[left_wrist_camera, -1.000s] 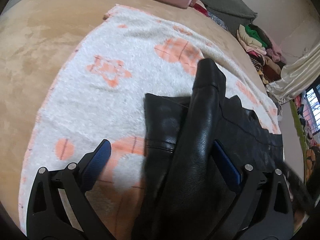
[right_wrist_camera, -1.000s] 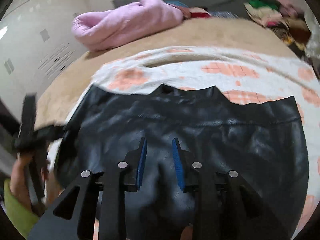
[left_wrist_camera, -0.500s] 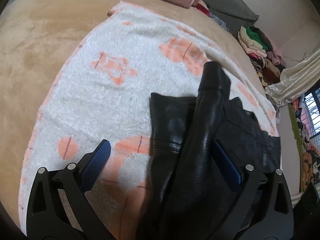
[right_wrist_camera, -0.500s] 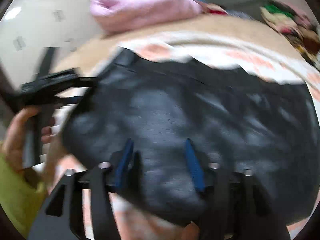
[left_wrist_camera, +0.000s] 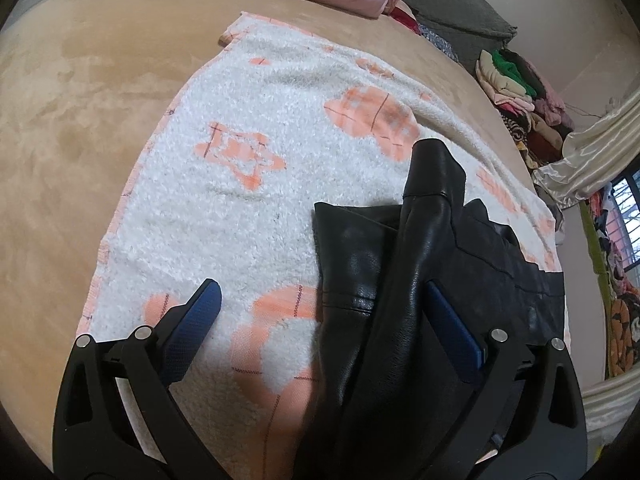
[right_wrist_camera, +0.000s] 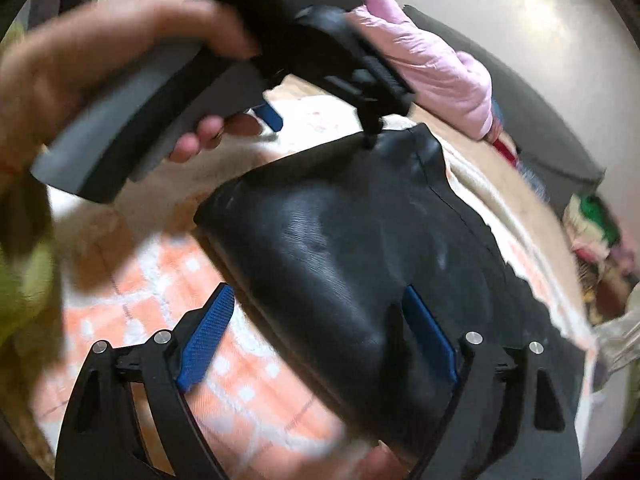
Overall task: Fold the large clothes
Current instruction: 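Lift the jacket edge with the right tool and fold it over toward the left tool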
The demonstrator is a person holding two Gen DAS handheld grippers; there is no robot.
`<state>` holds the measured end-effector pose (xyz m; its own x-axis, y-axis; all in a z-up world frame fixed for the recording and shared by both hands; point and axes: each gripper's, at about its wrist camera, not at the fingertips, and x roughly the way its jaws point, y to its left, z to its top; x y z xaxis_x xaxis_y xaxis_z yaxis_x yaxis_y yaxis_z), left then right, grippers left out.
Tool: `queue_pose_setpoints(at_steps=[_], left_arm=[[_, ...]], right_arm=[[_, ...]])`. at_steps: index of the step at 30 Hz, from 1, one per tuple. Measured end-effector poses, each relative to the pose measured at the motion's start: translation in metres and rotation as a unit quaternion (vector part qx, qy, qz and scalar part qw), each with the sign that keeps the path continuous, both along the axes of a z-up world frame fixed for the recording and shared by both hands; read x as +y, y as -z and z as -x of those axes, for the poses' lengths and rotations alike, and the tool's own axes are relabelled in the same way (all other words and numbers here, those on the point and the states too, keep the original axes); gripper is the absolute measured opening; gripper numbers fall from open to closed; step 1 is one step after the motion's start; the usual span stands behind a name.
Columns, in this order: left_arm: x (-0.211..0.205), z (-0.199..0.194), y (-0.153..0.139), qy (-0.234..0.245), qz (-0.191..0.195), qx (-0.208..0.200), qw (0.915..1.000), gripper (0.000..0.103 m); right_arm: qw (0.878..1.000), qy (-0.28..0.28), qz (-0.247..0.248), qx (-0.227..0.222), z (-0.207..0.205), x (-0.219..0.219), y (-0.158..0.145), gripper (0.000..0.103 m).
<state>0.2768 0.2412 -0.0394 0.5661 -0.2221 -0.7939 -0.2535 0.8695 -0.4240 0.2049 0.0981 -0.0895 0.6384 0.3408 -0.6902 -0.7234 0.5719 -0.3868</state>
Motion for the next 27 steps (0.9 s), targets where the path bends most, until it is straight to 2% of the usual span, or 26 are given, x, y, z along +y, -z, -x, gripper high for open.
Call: queue_pose_setpoints(at_steps=[5,12,14,16,18,20,22,27], left_arm=[[-0.001,0.001,0.001,0.002,-0.005,0.002,1.0000,0.094],[0.000,0.000,0.006,0.005,-0.003,0.005,1.0000,0.094],[0.002,0.001,0.009,0.003,0.006,0.007,1.0000,0.094],[0.005,-0.001,0.013,0.002,0.017,0.009,0.9998,0.094],[0.006,-0.002,0.016,0.002,0.026,0.013,0.9996,0.094],[0.004,-0.001,0.018,0.005,0.033,0.015,0.9993,0.095],[0.003,-0.002,0.020,0.007,0.049,0.016,0.9987,0.095],[-0.003,0.000,0.022,0.000,0.081,0.010,0.9967,0.093]], right_arm=[[0.999,0.013,0.029,-0.034,-0.007,0.021,0.017,0.086],[0.998,0.010,0.030,-0.055,-0.015,0.028,0.021,0.086],[0.998,0.007,0.020,-0.062,-0.014,0.027,0.019,0.074],[0.996,-0.010,0.006,-0.087,-0.004,0.023,0.013,0.046],[0.993,-0.015,-0.005,-0.115,0.008,0.018,0.006,0.035],[0.993,-0.009,-0.028,-0.113,0.010,0.011,-0.003,0.030],[0.994,0.001,-0.063,-0.092,0.005,0.000,-0.013,0.025],[0.992,0.020,-0.122,-0.029,-0.009,-0.018,-0.024,0.021]])
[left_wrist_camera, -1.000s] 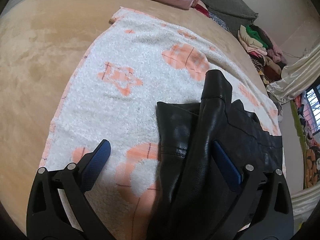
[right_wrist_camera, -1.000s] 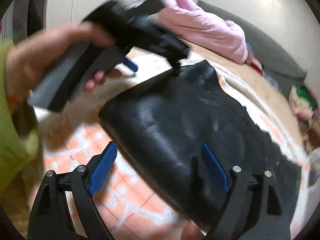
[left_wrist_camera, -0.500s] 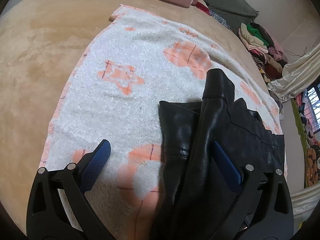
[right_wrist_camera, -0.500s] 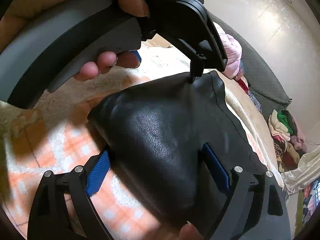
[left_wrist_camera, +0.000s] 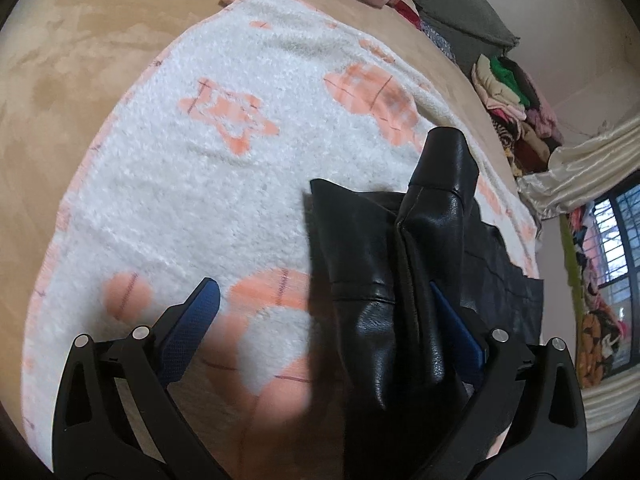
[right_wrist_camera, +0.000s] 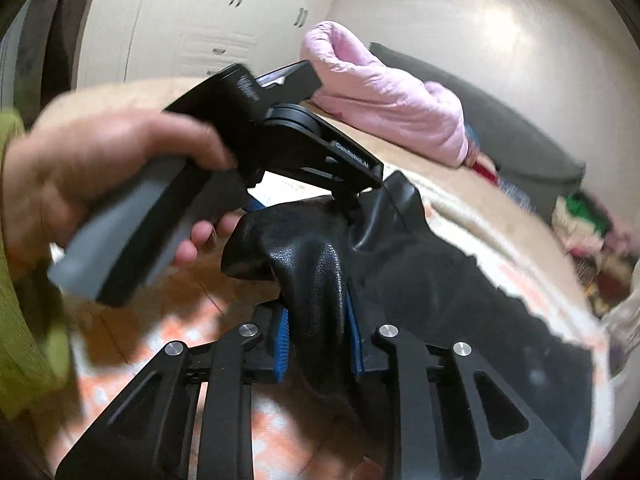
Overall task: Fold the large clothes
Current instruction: 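Lift the jacket edge with the right tool and fold it over toward the left tool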
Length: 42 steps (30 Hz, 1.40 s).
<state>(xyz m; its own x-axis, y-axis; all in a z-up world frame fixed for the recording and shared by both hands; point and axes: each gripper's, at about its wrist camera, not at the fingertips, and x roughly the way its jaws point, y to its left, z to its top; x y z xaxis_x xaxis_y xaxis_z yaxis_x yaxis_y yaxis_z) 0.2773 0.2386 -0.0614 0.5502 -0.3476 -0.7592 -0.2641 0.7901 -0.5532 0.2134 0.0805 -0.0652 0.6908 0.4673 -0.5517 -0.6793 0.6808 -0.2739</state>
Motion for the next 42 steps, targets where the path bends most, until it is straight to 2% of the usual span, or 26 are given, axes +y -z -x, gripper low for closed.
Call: queue_pose_setpoints(at_steps=[2,3,4,6,11,14,18,25,29,31,35,36,38,39,40,41,42], left_arm=[[-0.006,0.000,-0.003,0.013,0.041,-0.017,0.9989,0.075],[-0.009,0.000,-0.004,0.020,0.062,-0.026,0.9976,0.055],[-0.014,0.001,-0.009,0.028,0.079,-0.036,0.9958,0.049],[-0.027,0.007,-0.026,0.032,0.048,-0.059,0.9966,0.045],[-0.056,0.025,-0.074,0.037,0.042,-0.120,0.9912,0.044],[-0.080,0.031,-0.106,0.049,0.035,-0.149,0.9869,0.044],[-0.128,0.027,-0.145,0.082,0.003,-0.174,0.9813,0.044],[-0.218,0.007,-0.174,0.130,-0.025,-0.182,0.9743,0.044],[-0.264,-0.003,-0.174,0.150,-0.023,-0.177,0.9724,0.044],[-0.290,-0.011,-0.169,0.169,-0.020,-0.170,0.9706,0.044],[-0.335,-0.019,-0.155,0.205,-0.025,-0.156,0.9661,0.044],[-0.337,-0.018,-0.154,0.206,-0.028,-0.155,0.9658,0.046],[-0.335,-0.011,-0.144,0.200,-0.065,-0.151,0.9658,0.051],[-0.332,-0.007,-0.136,0.195,-0.084,-0.144,0.9666,0.057],[-0.328,-0.001,-0.130,0.191,-0.098,-0.139,0.9668,0.060],[-0.325,0.004,-0.121,0.185,-0.117,-0.133,0.9667,0.060],[-0.320,0.010,-0.108,0.184,-0.137,-0.122,0.9657,0.061]], right_arm=[[1.000,0.002,-0.011,0.005,0.007,-0.005,-0.005,0.020],[1.000,0.003,-0.018,0.007,0.008,-0.010,-0.008,0.020],[1.000,0.003,-0.021,0.011,0.011,-0.012,-0.009,0.019],[0.999,0.005,-0.037,0.016,0.014,-0.021,-0.015,0.019],[0.998,0.012,-0.070,0.003,0.028,-0.047,-0.038,0.019],[0.993,0.023,-0.115,0.011,0.029,-0.077,-0.056,0.019],[0.985,0.053,-0.166,0.018,0.028,-0.128,-0.081,0.018],[0.975,0.103,-0.195,-0.007,0.021,-0.214,-0.103,0.018],[0.971,0.131,-0.201,-0.010,0.024,-0.258,-0.101,0.017],[0.965,0.153,-0.212,0.002,0.017,-0.284,-0.096,0.017],[0.948,0.205,-0.236,0.063,0.002,-0.331,-0.073,0.017],[0.940,0.217,-0.246,0.091,-0.004,-0.344,-0.064,0.017],[0.918,0.236,-0.277,0.154,-0.008,-0.369,-0.043,0.017],[0.901,0.245,-0.300,0.196,-0.012,-0.382,-0.031,0.017],[0.879,0.251,-0.329,0.237,-0.015,-0.396,-0.017,0.017],[0.861,0.254,-0.351,0.265,-0.019,-0.402,-0.007,0.018],[0.837,0.257,-0.378,0.301,-0.021,-0.411,0.004,0.018]])
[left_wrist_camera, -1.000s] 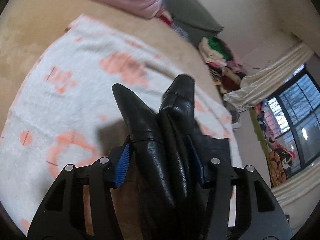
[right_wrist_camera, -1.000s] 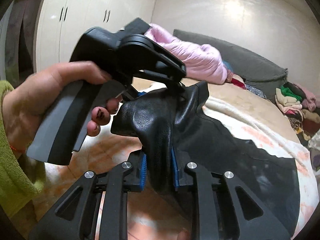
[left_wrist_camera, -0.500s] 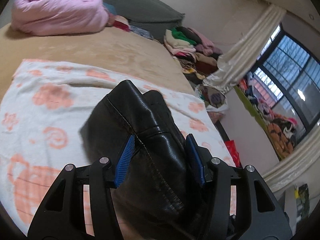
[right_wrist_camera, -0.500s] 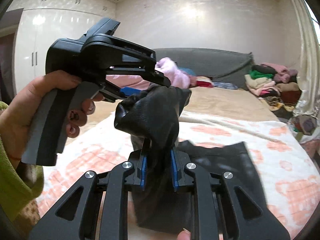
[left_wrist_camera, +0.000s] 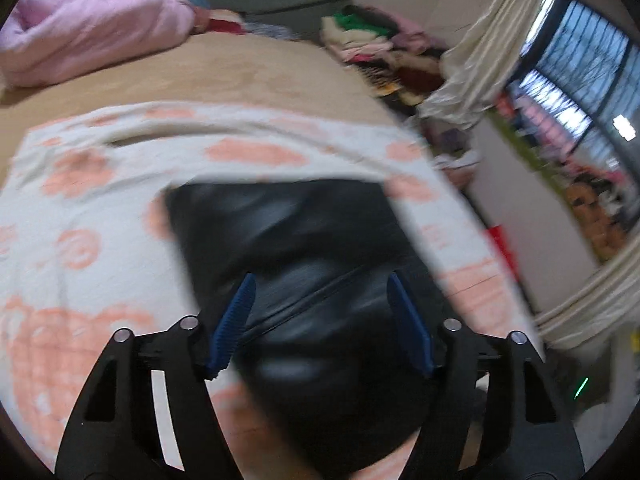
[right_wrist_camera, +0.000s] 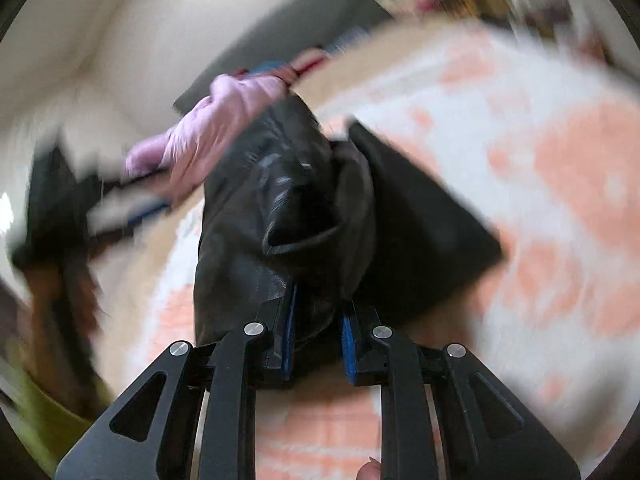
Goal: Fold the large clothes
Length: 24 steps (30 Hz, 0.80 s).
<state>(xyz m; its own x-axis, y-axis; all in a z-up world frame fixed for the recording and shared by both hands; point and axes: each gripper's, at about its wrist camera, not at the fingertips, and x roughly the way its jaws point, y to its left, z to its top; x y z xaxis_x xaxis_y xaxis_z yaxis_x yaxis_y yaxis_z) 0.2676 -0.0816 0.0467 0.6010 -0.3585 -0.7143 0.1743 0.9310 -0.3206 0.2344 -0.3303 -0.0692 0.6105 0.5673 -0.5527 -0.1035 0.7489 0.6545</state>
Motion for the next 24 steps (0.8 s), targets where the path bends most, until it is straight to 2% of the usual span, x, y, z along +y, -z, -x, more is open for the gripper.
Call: queue_pose_setpoints(at_steps=[1,3,4,5,6,8,9,10,12,15,16,17,18,20,22,24], left_arm=[[0.004,0.004,0.015,0.000,-0.016,0.011,0.9998,0.062],[0.009,0.008,0.044,0.002,-0.023,0.040,0.9989,0.062],[0.008,0.008,0.054,0.006,-0.019,0.052,0.9984,0.064],[0.009,0.009,0.064,0.001,-0.023,0.056,0.9982,0.067],[0.010,0.009,0.068,-0.003,-0.028,0.055,0.9981,0.070],[0.015,0.008,0.072,-0.010,-0.017,0.054,0.9984,0.071],[0.017,0.009,0.072,-0.008,-0.009,0.052,0.9986,0.071],[0.018,0.008,0.071,-0.007,-0.009,0.051,0.9986,0.071],[0.015,0.009,0.070,-0.005,-0.007,0.052,0.9986,0.071],[0.015,0.011,0.070,-0.005,-0.006,0.050,0.9987,0.071],[0.016,0.012,0.070,-0.005,-0.005,0.051,0.9987,0.071],[0.017,0.013,0.070,-0.005,-0.003,0.051,0.9987,0.071],[0.017,0.014,0.069,-0.006,-0.002,0.051,0.9987,0.071],[0.024,0.016,0.063,-0.008,0.008,0.044,0.9990,0.071],[0.032,0.022,0.051,-0.009,0.024,0.032,0.9992,0.071],[0.036,0.026,0.041,-0.009,0.031,0.020,0.9993,0.071]], right_arm=[[0.999,0.000,-0.026,0.021,-0.002,-0.004,0.009,0.019],[0.997,0.003,-0.066,0.050,-0.008,-0.009,0.021,0.024],[0.996,-0.001,-0.065,0.056,-0.010,-0.008,0.021,0.044],[0.997,-0.006,-0.048,0.057,-0.012,-0.005,0.018,0.056],[0.998,-0.011,-0.018,0.058,-0.014,-0.002,0.013,0.077],[0.999,-0.021,0.005,0.048,-0.018,0.001,-0.002,0.083],[0.999,-0.023,0.007,0.040,-0.023,0.000,-0.010,0.092],[0.999,-0.029,0.016,0.031,-0.029,0.002,-0.019,0.096],[0.998,-0.039,0.039,0.023,-0.046,0.006,-0.033,0.096],[0.996,-0.061,0.052,0.037,-0.073,0.016,-0.041,0.096],[0.995,-0.072,0.056,0.042,-0.080,0.019,-0.039,0.082],[0.993,-0.084,0.063,0.051,-0.089,0.029,-0.038,0.062],[0.991,-0.101,0.069,0.057,-0.097,0.036,-0.037,0.029],[0.988,-0.120,0.092,0.020,-0.100,0.045,-0.053,0.023],[0.986,-0.130,0.102,-0.009,-0.098,0.048,-0.073,0.021],[0.982,-0.139,0.111,-0.063,-0.092,0.042,-0.103,0.021]])
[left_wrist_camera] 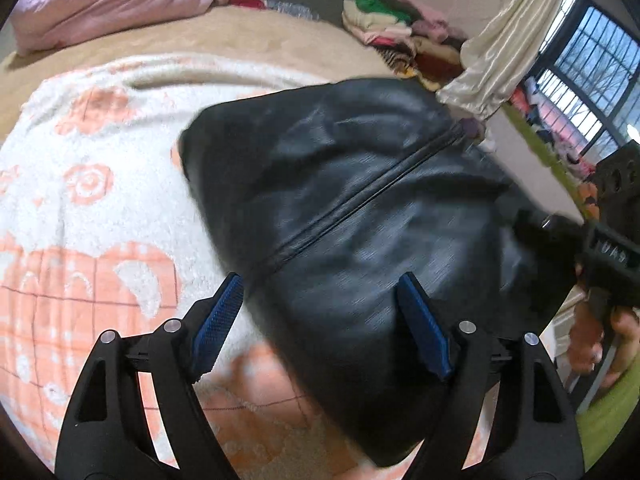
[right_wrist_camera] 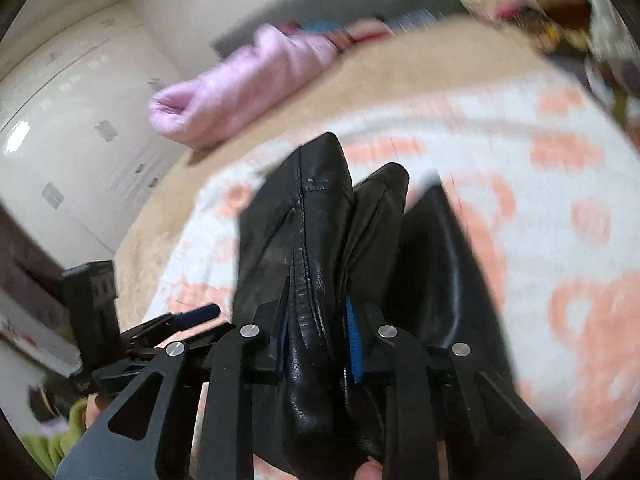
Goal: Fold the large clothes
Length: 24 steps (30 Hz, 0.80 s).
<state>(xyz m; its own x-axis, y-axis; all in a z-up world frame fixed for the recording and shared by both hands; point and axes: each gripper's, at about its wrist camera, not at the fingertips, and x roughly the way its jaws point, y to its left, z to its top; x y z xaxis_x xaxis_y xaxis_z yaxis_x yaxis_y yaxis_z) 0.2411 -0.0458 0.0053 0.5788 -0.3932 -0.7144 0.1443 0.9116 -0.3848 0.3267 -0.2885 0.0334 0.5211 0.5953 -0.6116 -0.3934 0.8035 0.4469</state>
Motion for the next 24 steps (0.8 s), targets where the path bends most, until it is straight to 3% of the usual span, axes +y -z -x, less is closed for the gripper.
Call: queue_pose_setpoints(at_steps=[3,5,7,9,11,13,17,19,24], left_arm=[[0.003,0.003,-0.003,0.002,0.023,0.002,0.9997,0.074],[0.000,0.001,0.005,0.005,0.031,0.016,0.9994,0.074],[-0.007,0.000,0.019,0.007,0.026,0.035,0.9990,0.076],[-0.011,0.000,0.029,0.005,0.036,0.050,0.9981,0.084],[-0.014,0.001,0.038,0.005,0.047,0.061,0.9970,0.086],[-0.019,0.002,0.038,0.005,0.041,0.062,0.9972,0.090],[-0.029,0.005,0.032,0.003,0.031,0.064,0.9974,0.091],[-0.038,0.007,0.029,0.010,0.025,0.064,0.9976,0.091],[-0.061,0.009,0.024,0.027,0.009,0.057,0.9979,0.092]], right_arm=[[0.999,0.015,0.004,-0.034,-0.005,-0.026,-0.013,0.021],[0.999,0.028,0.003,-0.021,-0.014,-0.041,0.002,0.021],[0.998,0.051,-0.021,0.036,-0.025,-0.062,0.042,0.022],[0.994,0.068,-0.040,0.077,-0.030,-0.074,0.080,0.024],[0.990,0.080,-0.058,0.101,-0.030,-0.080,0.109,0.026],[0.989,0.091,-0.057,0.101,-0.030,-0.085,0.123,0.035],[0.991,0.102,-0.017,0.082,-0.027,-0.084,0.120,0.054],[0.991,0.115,-0.020,0.072,-0.019,-0.087,0.113,0.077],[0.990,0.097,-0.070,0.071,0.006,-0.109,0.099,0.087]])
